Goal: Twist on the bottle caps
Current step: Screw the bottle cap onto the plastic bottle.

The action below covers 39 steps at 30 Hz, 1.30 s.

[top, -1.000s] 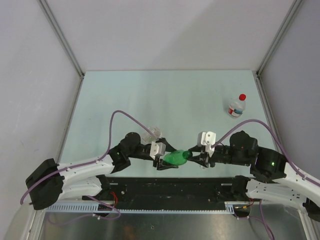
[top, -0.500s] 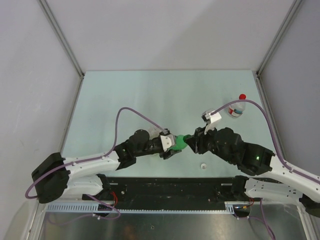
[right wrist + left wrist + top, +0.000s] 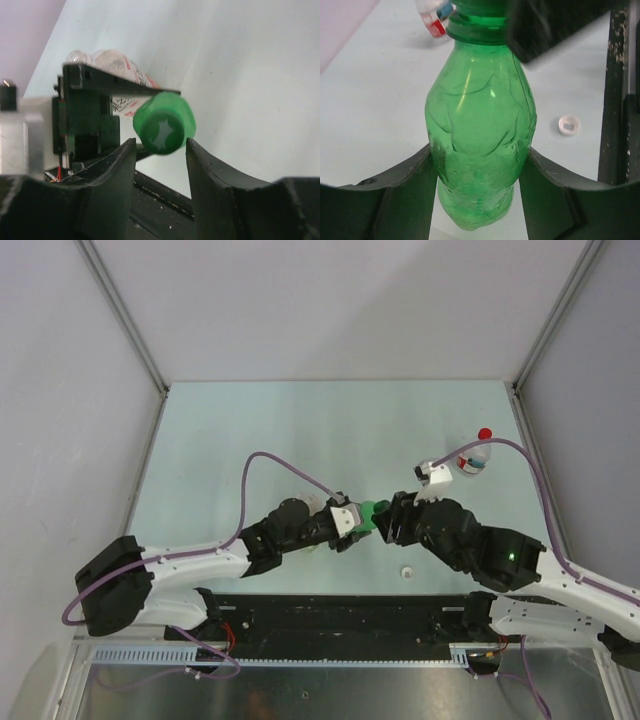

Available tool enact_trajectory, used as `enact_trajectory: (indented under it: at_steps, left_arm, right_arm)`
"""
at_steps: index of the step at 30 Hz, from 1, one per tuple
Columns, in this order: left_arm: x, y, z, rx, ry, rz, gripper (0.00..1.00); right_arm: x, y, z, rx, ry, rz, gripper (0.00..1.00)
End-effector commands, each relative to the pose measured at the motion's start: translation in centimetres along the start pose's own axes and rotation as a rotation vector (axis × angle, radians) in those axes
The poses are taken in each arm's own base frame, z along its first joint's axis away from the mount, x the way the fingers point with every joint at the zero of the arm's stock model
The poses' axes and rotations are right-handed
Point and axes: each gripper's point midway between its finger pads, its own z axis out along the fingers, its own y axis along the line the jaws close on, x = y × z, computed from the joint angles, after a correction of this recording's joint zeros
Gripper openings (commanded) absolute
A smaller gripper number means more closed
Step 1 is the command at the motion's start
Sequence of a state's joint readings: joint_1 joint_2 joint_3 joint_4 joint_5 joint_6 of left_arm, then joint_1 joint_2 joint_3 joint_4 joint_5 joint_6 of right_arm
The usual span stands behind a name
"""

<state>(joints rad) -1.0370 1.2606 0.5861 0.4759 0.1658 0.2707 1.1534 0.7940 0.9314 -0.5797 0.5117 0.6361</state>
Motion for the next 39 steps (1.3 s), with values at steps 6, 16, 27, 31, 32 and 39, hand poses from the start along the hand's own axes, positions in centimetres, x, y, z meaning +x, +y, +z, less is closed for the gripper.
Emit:
enact_trajectory:
  at_steps: [6,16,27,31,32,39]
  left_arm:
    - [-7.0,2.1,0.3,-0.078,-0.223,-0.006,0.0]
    - [-5.8,-2.9,-2.0,0.177,-0.256,0.042,0.0]
    - [-4.2,-7.6,-5.3,0.462,-0.21,0.112,0.0]
    - [-3.7,-7.7,-5.0,0.477,-0.184,0.106,0.0]
    - [-3.5,-7.7,-5.0,0.479,-0.181,0.104,0.0]
    - [-4.0,-7.5,-4.7,0.478,-0.179,0.076,0.0]
  right_arm:
    - [-1.0,0.9,-1.9,-0.099,-0.03,-0.054,0.65]
    - [-0.9,3.3,-7.0,-0.479,-0.067,-0.504,0.89]
    - [1.2,5.2,-9.1,-0.791,-0.174,-0.99,0.91]
    - [2.0,6.1,-7.8,-0.819,-0.145,-1.036,0.86]
    - [2.1,6.3,-7.7,-0.826,-0.146,-1.045,0.84]
    - [2.7,7.9,-8.1,-0.919,-0.144,-1.031,0.84]
